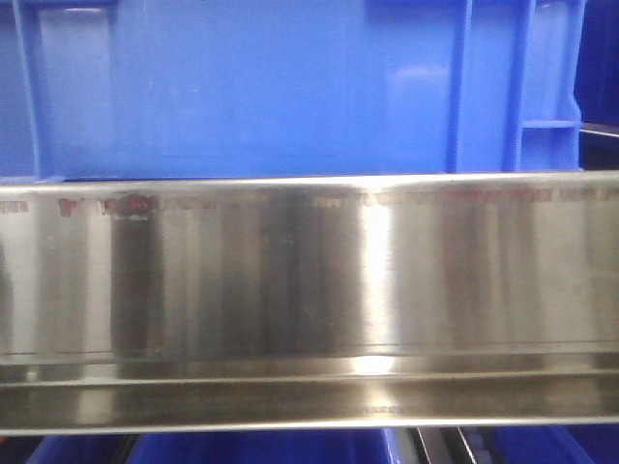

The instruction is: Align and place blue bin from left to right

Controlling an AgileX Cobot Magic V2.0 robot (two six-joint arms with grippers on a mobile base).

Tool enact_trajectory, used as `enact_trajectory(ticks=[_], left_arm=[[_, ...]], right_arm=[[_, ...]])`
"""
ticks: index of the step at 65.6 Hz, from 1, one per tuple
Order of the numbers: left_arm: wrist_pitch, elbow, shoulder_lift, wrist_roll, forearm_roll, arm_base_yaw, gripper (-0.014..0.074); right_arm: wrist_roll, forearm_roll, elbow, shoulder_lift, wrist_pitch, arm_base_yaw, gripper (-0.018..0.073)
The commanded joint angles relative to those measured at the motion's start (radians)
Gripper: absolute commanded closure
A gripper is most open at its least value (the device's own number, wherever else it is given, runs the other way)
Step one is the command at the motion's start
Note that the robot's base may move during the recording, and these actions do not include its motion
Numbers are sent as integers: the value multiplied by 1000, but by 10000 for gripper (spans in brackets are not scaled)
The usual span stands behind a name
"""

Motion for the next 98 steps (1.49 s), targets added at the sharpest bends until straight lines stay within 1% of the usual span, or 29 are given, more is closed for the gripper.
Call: enact_trajectory(ticks=[1,11,15,19,22,23,26,29,34,42,43,50,56,63,69,79,90,98], left_arm=[[-21,1,-7,3,-4,-6,707],[-21,1,-7,3,-4,-6,707],[-21,1,-7,3,-4,-6,707],[-21,1,-7,3,-4,-6,707],[-21,1,-7,3,-4,-6,707],[-21,1,-7,3,-4,-6,707],[-21,1,-7,3,-4,-6,707],[-21,1,-7,3,-4,-6,707],[-21,1,-7,3,-4,-6,707],[-21,1,-7,3,-4,-6,707],[-21,1,-7,3,-4,-6,707],[-21,1,-7,3,-4,-6,707],[-21,1,-7,3,-4,-6,707],[-21,1,-7,3,-4,-6,707],[-21,1,-7,3,-4,-6,707],[-21,1,-7,3,-4,-6,707],[-21,1,-7,3,-4,-6,707],[-21,1,-7,3,-4,-6,707]], right_arm=[[-9,-17,1,-5,-31,2,725],[-11,-17,1,-11,-11,-3,725],[-82,-17,3,-18,-11,-24,725],[-170,20,3,-28,-7,-67,725],[-262,71,6,-39,-5,-112,725],[-307,87,8,-41,-9,-127,725],[-386,146,19,-46,-26,-174,725],[-452,205,41,-55,-52,-242,725],[-534,308,90,-67,-124,-328,725],[-678,519,188,-105,-281,-468,725],[-684,544,199,-111,-290,-481,725],[-684,620,281,-163,-305,-569,725],[-684,657,352,-210,-300,-634,725],[-700,688,440,-261,-308,-680,725],[-707,705,532,-305,-342,-692,725],[-707,709,697,-370,-461,-692,725],[-707,744,814,-445,-537,-692,725],[-707,744,863,-472,-546,-692,725]])
